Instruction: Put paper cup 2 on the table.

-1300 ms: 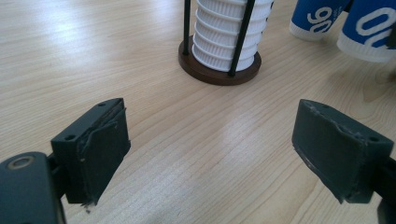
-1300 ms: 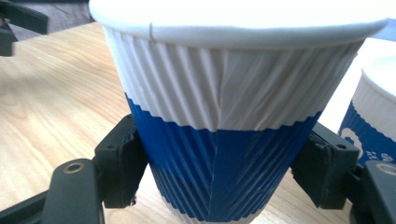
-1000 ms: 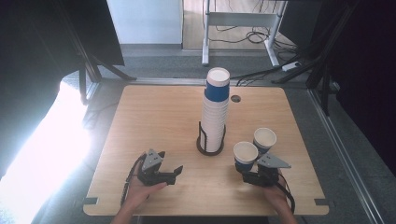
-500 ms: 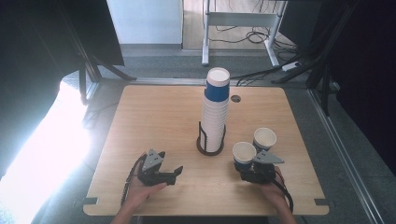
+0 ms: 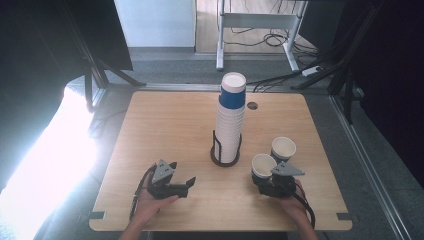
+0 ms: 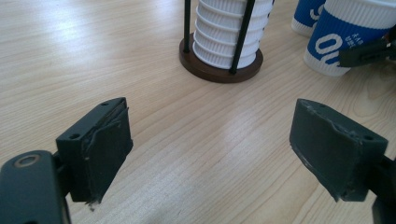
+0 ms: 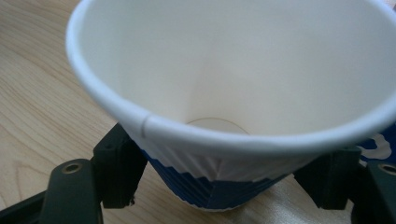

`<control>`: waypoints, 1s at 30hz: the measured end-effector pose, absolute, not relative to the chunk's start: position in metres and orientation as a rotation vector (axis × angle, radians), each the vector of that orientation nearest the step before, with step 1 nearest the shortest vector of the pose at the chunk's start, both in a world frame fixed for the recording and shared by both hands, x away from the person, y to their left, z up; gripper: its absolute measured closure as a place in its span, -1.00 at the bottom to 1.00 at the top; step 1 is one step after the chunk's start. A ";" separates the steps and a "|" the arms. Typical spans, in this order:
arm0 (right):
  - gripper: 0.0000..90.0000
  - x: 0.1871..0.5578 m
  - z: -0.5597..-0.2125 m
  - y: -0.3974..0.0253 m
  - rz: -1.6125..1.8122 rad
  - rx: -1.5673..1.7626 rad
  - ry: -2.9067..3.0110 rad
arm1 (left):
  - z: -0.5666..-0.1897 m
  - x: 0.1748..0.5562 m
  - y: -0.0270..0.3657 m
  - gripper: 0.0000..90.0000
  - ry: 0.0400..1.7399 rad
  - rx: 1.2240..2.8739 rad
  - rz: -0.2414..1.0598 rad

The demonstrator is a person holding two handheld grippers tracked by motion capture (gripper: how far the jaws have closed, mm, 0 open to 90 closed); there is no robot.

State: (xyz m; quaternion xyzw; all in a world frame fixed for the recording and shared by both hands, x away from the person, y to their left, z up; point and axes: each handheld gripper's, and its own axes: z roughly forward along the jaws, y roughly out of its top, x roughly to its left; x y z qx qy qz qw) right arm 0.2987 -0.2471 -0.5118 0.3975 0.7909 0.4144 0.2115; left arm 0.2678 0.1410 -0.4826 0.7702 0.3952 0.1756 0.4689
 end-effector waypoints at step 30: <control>-0.73 0.238 -0.435 -0.276 1.435 0.984 2.008 | -0.466 0.264 0.147 -0.71 0.947 1.847 0.445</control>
